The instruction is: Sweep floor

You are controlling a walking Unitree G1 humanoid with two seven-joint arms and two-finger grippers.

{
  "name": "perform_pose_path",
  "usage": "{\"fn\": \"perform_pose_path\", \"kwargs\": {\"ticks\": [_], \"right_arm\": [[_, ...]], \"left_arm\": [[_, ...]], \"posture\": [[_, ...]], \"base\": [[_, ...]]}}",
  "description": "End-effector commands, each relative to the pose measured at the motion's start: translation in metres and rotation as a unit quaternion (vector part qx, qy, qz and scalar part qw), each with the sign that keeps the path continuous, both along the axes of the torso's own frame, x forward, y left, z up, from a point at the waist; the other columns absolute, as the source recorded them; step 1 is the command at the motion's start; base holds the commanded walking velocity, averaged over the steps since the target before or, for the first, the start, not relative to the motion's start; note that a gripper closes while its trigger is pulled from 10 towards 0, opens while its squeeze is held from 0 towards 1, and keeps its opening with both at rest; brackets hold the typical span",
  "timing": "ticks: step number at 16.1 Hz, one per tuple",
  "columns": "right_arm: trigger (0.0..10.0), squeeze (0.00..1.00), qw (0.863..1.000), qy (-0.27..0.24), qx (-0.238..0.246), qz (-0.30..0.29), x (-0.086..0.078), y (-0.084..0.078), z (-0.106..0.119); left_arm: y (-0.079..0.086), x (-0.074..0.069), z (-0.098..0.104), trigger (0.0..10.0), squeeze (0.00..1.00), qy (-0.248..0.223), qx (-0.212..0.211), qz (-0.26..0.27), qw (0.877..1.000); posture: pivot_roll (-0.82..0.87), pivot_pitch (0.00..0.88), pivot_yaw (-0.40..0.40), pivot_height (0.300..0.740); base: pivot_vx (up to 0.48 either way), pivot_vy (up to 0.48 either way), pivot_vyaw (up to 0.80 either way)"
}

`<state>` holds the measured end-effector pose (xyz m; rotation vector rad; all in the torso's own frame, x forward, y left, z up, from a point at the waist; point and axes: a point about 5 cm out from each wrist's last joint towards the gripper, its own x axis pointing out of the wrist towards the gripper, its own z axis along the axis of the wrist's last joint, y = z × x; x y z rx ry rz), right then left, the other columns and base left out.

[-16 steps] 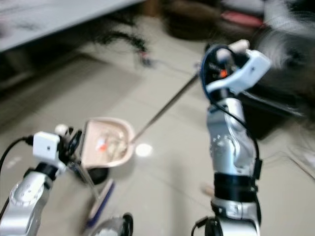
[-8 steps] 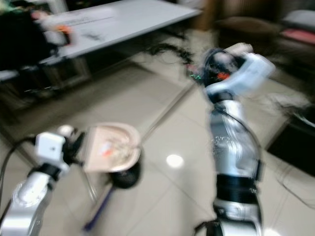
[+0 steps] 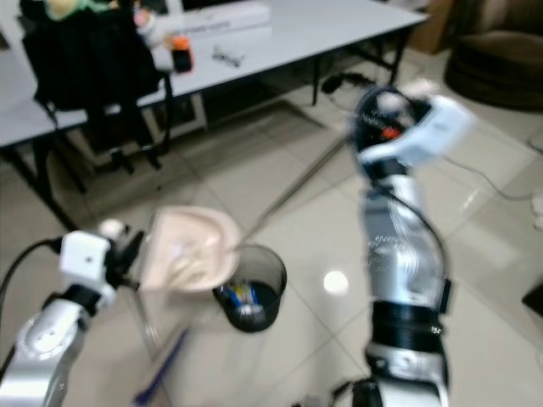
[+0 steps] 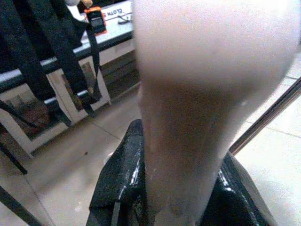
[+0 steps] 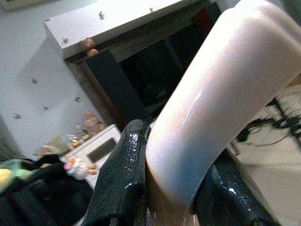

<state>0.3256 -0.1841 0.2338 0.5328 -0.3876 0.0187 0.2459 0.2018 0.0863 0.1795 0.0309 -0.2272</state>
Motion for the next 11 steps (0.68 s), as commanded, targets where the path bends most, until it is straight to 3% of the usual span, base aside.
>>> {"fn": "perform_pose_path", "kwargs": {"ticks": [1, 5, 7, 11], "right_arm": [[10.0, 0.00, 1.000, -0.027, 0.008, 0.005, -0.002, 0.005, 0.011], [10.0, 0.00, 1.000, -0.031, 0.001, -0.003, -0.001, 0.003, 0.012], [10.0, 0.00, 0.996, -0.059, -0.060, -0.030, -0.003, 0.000, 0.019], [10.0, 0.00, 0.984, -0.108, -0.142, -0.002, -0.009, 0.019, 0.022]], "left_arm": [[0.005, 0.000, 0.003, 10.0, 0.00, -0.008, 0.007, 0.004, 1.000], [0.010, -0.001, -0.001, 10.0, 0.00, -0.001, 0.015, 0.009, 1.000], [0.009, 0.000, -0.001, 10.0, 0.00, 0.000, 0.018, 0.006, 1.000], [0.009, 0.006, -0.001, 10.0, 0.00, -0.002, 0.026, 0.000, 1.000]], "posture": [[-0.01, 0.009, 0.038, 0.740], [-0.01, 0.011, 0.036, 0.740], [-0.01, 0.013, 0.036, 0.740], [-0.01, 0.020, 0.037, 0.740]], "base": [[0.000, 0.000, 0.00], [0.000, 0.000, 0.00], [0.000, 0.000, 0.00], [0.000, 0.000, 0.00]]}}
